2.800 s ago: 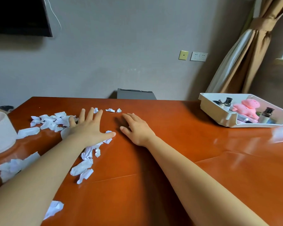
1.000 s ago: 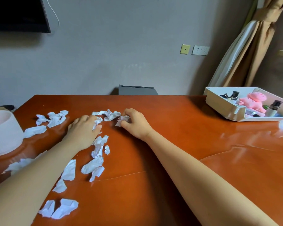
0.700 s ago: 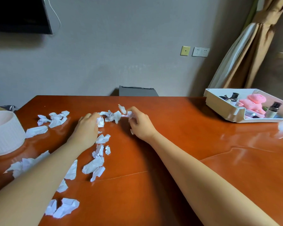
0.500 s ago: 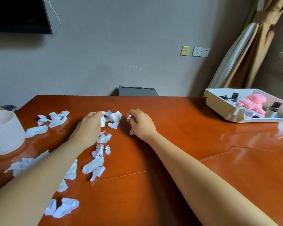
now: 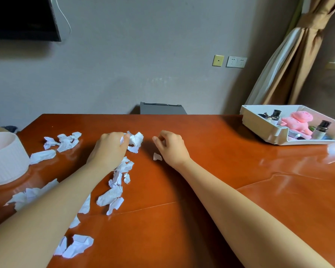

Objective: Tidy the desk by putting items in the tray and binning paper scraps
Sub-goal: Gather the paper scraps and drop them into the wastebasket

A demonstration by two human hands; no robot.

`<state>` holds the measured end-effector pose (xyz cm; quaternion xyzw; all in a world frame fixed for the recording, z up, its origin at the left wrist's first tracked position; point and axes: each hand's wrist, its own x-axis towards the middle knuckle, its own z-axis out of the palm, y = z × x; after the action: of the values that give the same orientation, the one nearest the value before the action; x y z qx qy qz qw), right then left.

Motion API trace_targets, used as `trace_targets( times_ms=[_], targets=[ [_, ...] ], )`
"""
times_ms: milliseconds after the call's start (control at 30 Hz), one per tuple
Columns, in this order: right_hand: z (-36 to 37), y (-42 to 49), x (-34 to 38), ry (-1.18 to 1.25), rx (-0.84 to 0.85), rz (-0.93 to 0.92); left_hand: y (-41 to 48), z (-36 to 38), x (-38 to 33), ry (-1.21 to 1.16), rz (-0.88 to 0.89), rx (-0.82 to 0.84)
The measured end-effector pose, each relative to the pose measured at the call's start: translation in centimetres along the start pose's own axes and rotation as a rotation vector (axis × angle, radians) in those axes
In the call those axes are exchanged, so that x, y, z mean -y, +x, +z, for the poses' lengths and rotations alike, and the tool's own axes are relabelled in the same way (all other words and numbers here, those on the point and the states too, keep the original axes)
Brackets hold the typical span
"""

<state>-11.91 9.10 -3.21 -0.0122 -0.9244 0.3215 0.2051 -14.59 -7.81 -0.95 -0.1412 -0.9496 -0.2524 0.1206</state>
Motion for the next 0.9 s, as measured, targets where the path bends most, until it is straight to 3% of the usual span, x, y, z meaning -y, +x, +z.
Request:
trace_targets(
  times_ms=[133, 333, 467, 700, 900],
  targets=[
    [-0.8, -0.8, -0.8, -0.002, -0.061, -0.05, 0.0, 0.0, -0.1, 0.105, 0.049, 0.016],
    [-1.4, -1.9, -0.6, -0.278, 0.181, -0.178, -0.1, -0.3, -1.0, 0.152, 0.082, 0.07],
    [-1.5, -1.9, -0.6, -0.369, 0.241, -0.269, 0.0, 0.1, -1.3, 0.073, 0.056, 0.028],
    [-1.2, -2.1, -0.9, -0.377, 0.172, -0.222, -0.7, 0.0, -3.7, -0.012, 0.107, 0.038],
    [-1.2, -2.2, -1.0, -0.376, 0.118, -0.209, -1.1, 0.4, -4.9, -0.15, -0.006, 0.198]
  ],
)
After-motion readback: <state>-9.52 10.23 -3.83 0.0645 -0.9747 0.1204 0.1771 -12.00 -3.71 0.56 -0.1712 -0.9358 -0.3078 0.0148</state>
